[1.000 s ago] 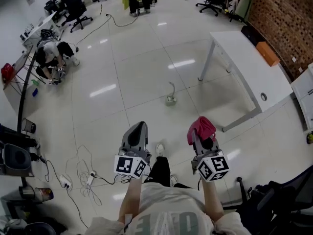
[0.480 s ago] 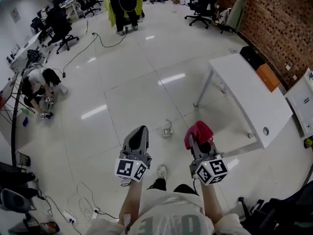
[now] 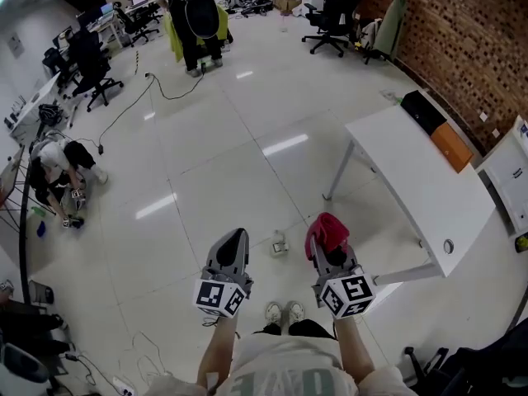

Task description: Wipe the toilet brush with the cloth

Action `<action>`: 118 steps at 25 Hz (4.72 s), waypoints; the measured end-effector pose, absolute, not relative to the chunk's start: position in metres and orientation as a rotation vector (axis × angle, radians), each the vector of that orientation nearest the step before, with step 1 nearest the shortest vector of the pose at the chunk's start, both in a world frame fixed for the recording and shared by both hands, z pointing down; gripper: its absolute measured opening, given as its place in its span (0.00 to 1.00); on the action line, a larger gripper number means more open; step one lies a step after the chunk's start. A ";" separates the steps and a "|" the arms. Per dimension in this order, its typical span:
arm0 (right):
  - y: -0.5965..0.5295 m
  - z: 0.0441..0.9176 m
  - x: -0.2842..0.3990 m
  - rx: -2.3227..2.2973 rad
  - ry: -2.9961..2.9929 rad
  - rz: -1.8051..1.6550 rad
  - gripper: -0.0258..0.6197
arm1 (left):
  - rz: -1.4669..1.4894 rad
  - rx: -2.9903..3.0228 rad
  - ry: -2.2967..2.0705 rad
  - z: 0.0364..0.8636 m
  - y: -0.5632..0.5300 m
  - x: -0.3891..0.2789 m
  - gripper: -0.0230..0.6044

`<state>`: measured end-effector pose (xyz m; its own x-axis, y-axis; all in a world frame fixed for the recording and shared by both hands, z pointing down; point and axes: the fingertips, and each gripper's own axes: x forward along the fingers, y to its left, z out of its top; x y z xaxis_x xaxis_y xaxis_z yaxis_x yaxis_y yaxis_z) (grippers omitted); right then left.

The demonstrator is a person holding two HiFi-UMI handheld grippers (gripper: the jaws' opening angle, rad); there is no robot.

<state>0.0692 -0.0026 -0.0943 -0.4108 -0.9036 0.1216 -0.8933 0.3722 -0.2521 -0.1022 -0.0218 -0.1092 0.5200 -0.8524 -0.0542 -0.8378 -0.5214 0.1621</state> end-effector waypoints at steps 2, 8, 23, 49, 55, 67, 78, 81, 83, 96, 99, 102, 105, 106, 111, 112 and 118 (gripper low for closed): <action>-0.013 -0.092 0.078 -1.674 2.581 -0.415 0.09 | -0.158 2.638 -1.479 -0.099 -0.031 -0.096 0.04; -0.047 -0.002 0.093 -1.618 2.647 -0.225 0.09 | -0.142 2.683 -1.447 0.011 -0.066 -0.086 0.04; -0.141 0.553 0.075 -1.561 2.636 -0.051 0.09 | -0.305 2.881 -1.511 0.517 -0.150 -0.118 0.04; -0.215 0.838 0.057 -1.229 2.725 -0.671 0.09 | -0.051 2.788 -1.204 0.769 -0.125 -0.048 0.04; -0.199 0.845 0.073 -1.329 2.696 -0.740 0.09 | -0.017 2.759 -1.192 0.787 -0.125 -0.043 0.04; -0.119 0.836 0.086 -1.583 2.693 -0.612 0.09 | -0.113 2.639 -1.354 0.786 -0.121 -0.074 0.04; -0.099 0.841 0.043 -1.669 2.735 -0.473 0.09 | 0.022 2.577 -1.314 0.825 -0.128 -0.076 0.04; -0.101 0.839 0.040 -1.671 2.749 -0.450 0.09 | 0.006 2.552 -1.311 0.829 -0.129 -0.076 0.04; -0.100 0.839 0.039 -1.672 2.743 -0.456 0.09 | 0.014 2.555 -1.306 0.830 -0.128 -0.076 0.04; -0.072 0.832 -0.033 -1.443 2.894 -0.455 0.09 | -0.019 2.562 -1.267 0.831 -0.128 -0.076 0.04; -0.070 0.830 -0.053 -1.353 2.952 -0.449 0.09 | -0.023 2.566 -1.262 0.831 -0.128 -0.077 0.04; -0.069 0.830 -0.062 -1.300 2.988 -0.438 0.09 | -0.024 2.571 -1.251 0.831 -0.128 -0.076 0.04; -0.071 0.830 -0.057 -1.313 2.985 -0.441 0.09 | -0.023 2.587 -1.246 0.829 -0.128 -0.077 0.04; -0.071 0.830 -0.054 -1.323 2.980 -0.449 0.09 | -0.026 2.596 -1.251 0.827 -0.127 -0.079 0.04; -0.075 0.839 -0.026 -1.444 2.959 -0.478 0.09 | -0.054 2.686 -1.162 0.811 -0.126 -0.084 0.09; -0.076 0.843 -0.020 -1.471 2.953 -0.487 0.09 | -0.032 2.714 -1.101 0.810 -0.126 -0.082 0.26; -0.084 0.841 -0.003 -1.552 2.931 -0.486 0.09 | 0.148 2.874 -0.777 0.805 -0.132 -0.075 0.64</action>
